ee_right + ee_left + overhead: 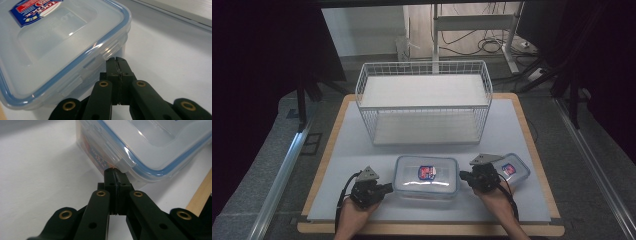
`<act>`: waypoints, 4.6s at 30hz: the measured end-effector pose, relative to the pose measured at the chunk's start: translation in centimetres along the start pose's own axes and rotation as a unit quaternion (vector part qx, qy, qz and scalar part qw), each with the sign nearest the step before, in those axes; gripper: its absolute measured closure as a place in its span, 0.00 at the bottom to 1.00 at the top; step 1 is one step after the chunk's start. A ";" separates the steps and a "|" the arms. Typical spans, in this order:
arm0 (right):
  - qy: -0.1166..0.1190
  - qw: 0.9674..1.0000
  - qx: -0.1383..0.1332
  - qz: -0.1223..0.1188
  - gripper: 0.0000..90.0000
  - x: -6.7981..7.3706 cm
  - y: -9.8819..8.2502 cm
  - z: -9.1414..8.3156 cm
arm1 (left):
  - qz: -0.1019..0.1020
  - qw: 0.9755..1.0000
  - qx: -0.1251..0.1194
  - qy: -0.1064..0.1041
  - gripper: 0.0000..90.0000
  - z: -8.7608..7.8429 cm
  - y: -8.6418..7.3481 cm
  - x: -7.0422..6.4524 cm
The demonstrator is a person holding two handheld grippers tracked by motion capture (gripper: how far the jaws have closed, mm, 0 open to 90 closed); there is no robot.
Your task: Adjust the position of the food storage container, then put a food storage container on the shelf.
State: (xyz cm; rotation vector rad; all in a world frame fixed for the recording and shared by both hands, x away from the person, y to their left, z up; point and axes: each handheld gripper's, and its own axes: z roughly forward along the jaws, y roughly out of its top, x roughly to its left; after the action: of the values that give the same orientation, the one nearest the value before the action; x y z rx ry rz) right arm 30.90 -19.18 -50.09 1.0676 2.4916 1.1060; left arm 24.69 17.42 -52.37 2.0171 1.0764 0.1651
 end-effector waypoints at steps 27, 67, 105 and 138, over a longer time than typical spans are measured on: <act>-0.011 0.999 -0.020 -0.044 0.70 0.8 -1.8 -4.0 | 0.062 0.996 -0.009 0.070 0.48 -2.9 -1.2 0.1; 0.035 0.998 -0.047 0.002 0.19 -0.2 -1.6 -4.1 | 0.029 0.998 -0.047 0.027 0.09 -2.1 -0.8 1.4; 0.175 0.976 0.035 0.123 0.25 -1.2 1.2 0.2 | -0.050 0.987 0.019 -0.155 0.20 2.0 4.1 2.5; 0.200 0.964 -0.023 0.173 0.52 -1.0 -0.9 -1.8 | -0.109 0.979 -0.029 -0.170 0.54 -0.4 1.8 1.9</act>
State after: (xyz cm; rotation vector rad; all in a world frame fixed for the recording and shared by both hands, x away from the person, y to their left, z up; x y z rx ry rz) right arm 30.29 -21.28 -49.52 1.4297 2.6132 1.6136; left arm 26.79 18.54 -51.28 1.7777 1.0474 -0.2518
